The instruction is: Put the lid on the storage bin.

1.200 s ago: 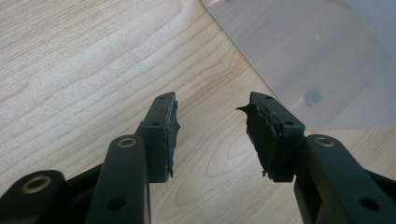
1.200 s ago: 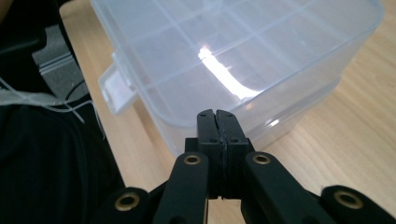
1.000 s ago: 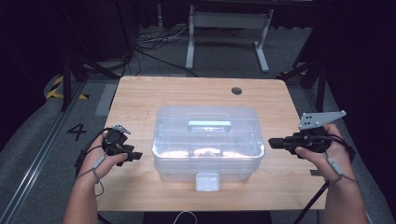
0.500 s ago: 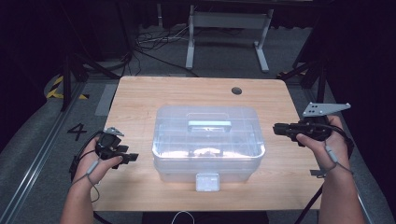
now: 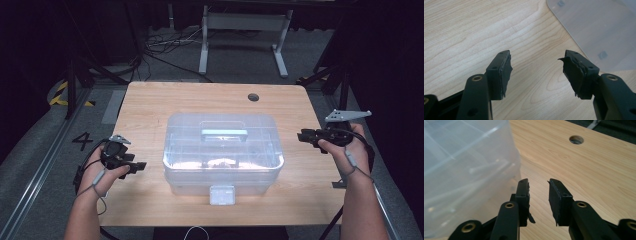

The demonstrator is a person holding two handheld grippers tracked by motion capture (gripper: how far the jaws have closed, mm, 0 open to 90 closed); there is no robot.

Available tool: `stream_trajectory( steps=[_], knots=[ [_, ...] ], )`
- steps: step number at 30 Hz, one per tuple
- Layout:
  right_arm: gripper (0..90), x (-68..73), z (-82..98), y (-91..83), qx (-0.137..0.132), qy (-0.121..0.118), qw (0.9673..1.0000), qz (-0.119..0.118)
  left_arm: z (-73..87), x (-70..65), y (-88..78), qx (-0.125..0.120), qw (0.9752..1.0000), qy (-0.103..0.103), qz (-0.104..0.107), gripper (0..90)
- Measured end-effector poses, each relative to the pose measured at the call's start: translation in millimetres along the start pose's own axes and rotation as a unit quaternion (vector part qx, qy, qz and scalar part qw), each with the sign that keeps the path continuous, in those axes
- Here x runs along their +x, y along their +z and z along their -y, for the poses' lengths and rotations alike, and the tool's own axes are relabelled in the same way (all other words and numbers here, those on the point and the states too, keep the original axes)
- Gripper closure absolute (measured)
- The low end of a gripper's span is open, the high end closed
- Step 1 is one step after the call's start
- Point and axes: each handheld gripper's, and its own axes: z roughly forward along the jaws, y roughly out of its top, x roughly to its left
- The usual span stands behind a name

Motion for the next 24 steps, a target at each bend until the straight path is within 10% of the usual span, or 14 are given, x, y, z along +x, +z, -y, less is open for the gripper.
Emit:
stream_trajectory(
  steps=[24],
  knots=[
    [55.4, -39.9, 42.5, 33.3, 0.043, 0.041, 0.9981, 0.015, -2.7, 9.8, 9.4, 0.003, 0.9997, -0.016, -0.017, 39.7]
  ],
)
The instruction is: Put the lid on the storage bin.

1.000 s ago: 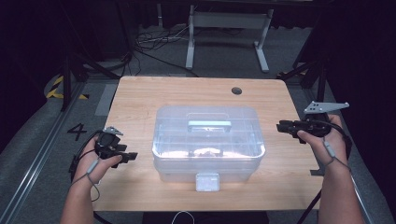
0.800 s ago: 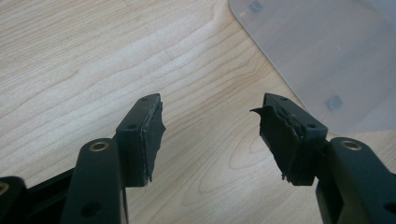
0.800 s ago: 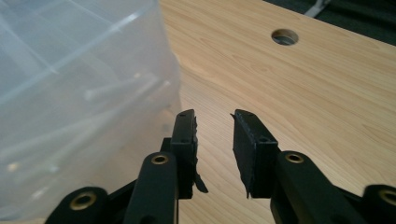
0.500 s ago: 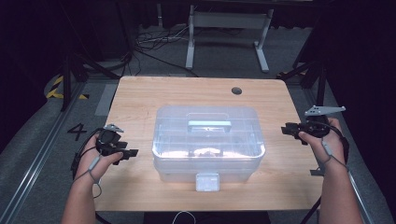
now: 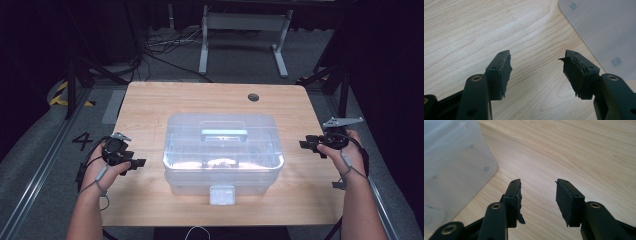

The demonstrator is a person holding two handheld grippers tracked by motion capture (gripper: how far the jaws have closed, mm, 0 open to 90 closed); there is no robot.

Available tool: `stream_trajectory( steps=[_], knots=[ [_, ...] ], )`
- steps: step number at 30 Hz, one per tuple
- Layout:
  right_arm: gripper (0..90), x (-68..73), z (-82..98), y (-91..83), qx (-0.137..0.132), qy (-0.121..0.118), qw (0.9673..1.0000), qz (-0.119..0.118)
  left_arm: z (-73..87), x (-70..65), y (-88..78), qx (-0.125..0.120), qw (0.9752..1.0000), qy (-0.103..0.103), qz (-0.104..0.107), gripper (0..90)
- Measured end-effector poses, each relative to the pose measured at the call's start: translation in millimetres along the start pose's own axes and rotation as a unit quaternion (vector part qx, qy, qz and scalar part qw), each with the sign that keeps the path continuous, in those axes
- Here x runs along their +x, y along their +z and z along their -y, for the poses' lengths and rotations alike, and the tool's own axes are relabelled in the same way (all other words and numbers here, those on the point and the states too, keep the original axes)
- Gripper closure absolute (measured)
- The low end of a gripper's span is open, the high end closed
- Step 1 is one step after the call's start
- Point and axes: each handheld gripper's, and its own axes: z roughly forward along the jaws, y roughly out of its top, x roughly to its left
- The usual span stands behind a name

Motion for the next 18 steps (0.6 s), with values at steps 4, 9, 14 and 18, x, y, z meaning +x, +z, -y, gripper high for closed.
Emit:
stream_trajectory(
  steps=[4, 9, 14, 18],
  knots=[
    [53.6, -3.0, 4.5, 8.9, 0.010, 0.001, 0.9999, -0.006, 1.0, 2.5, 1.1, 0.000, 1.0000, -0.001, 0.001, 39.6],
    [52.1, -4.7, 7.8, 16.0, 0.009, 0.002, 0.9998, -0.016, 2.3, 4.6, 2.8, -0.003, 1.0000, 0.001, 0.006, 38.8],
    [49.3, -2.9, 12.8, 25.3, 0.007, -0.010, 0.9998, -0.016, 2.7, 4.8, 5.6, 0.001, 0.9999, 0.013, 0.011, 38.5],
    [45.9, -1.9, 18.3, 33.1, 0.014, -0.014, 0.9998, -0.011, 3.3, 5.5, 6.0, 0.004, 0.9998, 0.018, 0.011, 38.4]
  ],
)
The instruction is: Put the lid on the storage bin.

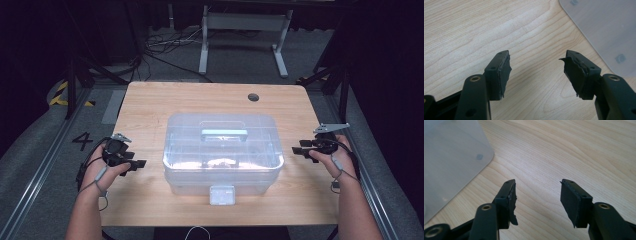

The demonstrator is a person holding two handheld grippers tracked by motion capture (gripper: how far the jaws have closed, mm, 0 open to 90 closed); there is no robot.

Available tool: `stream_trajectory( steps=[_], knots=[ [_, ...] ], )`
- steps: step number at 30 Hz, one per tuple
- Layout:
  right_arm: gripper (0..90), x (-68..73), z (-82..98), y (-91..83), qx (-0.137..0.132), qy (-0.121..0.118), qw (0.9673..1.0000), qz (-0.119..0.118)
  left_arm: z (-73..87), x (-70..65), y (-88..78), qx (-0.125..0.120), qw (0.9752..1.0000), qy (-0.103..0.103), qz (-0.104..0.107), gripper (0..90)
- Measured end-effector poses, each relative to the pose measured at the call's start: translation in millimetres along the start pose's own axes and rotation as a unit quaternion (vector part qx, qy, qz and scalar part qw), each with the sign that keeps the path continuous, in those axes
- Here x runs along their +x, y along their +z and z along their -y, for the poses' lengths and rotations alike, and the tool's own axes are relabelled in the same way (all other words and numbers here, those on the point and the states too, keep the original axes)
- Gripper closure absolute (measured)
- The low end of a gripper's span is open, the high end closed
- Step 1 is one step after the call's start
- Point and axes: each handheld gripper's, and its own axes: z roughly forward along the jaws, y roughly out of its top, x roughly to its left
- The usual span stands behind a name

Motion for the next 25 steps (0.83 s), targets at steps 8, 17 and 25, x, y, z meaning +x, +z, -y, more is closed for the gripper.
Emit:
stream_trajectory(
  steps=[8, 17, 25],
  knots=[
    [43.5, 1.6, 9.5, 8.4, -0.013, 0.009, 0.9999, 0.000, 0.4, 0.2, 1.4, 0.004, 1.0000, 0.004, 0.001, 38.2],
    [37.5, 7.5, 20.4, 21.0, -0.019, -0.013, 0.9997, 0.007, -0.2, -0.9, 2.5, 0.003, 0.9999, 0.014, 0.004, 37.7],
    [36.4, 10.5, 20.4, 23.4, -0.026, -0.013, 0.9993, 0.021, -0.8, -1.4, 3.8, 0.009, 0.9998, 0.015, 0.010, 37.3]
  ],
)
